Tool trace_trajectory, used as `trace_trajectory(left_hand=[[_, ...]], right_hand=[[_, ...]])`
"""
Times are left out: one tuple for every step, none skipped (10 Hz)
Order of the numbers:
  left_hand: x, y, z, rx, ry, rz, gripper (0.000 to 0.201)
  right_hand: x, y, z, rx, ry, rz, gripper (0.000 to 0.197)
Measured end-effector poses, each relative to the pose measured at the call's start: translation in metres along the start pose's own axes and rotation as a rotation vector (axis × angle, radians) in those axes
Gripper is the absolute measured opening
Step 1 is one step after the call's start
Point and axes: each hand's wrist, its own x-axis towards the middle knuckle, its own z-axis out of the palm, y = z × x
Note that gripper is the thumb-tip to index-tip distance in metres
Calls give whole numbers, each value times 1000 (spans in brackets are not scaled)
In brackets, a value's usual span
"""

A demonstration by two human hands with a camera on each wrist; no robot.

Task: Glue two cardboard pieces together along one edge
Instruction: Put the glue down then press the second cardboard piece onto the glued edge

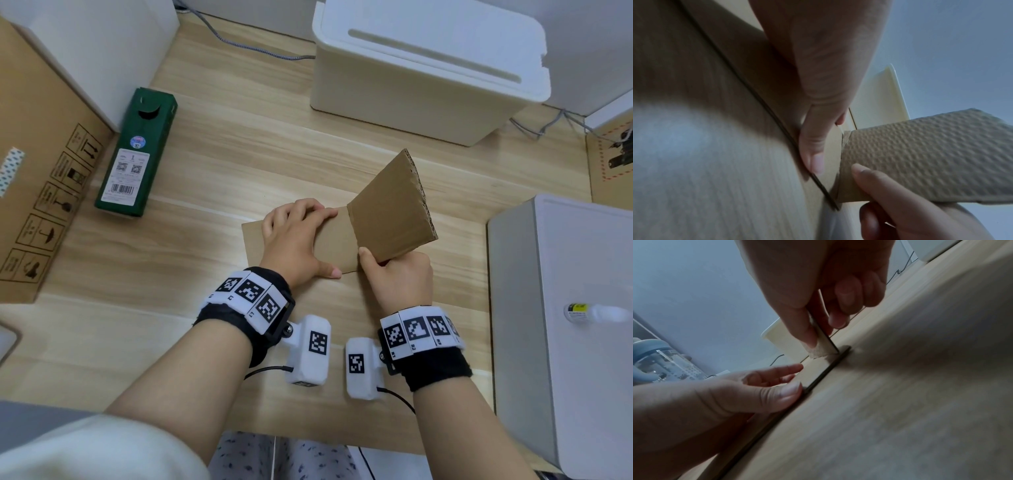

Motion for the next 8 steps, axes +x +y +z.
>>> trace_trajectory(left_hand=[[0, 0, 0, 3, 2, -3, 95], [0, 0, 0, 8, 0, -2, 94], [1, -1, 1, 11, 3, 4, 94], [1, -2, 0, 32, -3, -3, 95], [1, 2, 0, 86, -17, -4, 98], [-2, 8, -4, 163, -11, -45, 110], [-8, 14, -12, 170, -1, -67, 116], [-11, 21, -25, 117, 13, -99, 108]], right_hand=[[-1, -2, -3, 17, 15, 17, 43], [-2, -1, -4, 8, 18, 19, 41], [-3, 0, -5, -2, 10, 28, 42], [-8, -1, -11, -9, -17, 15, 46], [-16, 6, -23, 7, -117, 9, 67], [-19, 14, -48, 67, -335, 64, 97], [-23, 20, -74, 89, -450, 99, 89], [-16, 19, -101, 159, -373, 108, 42]])
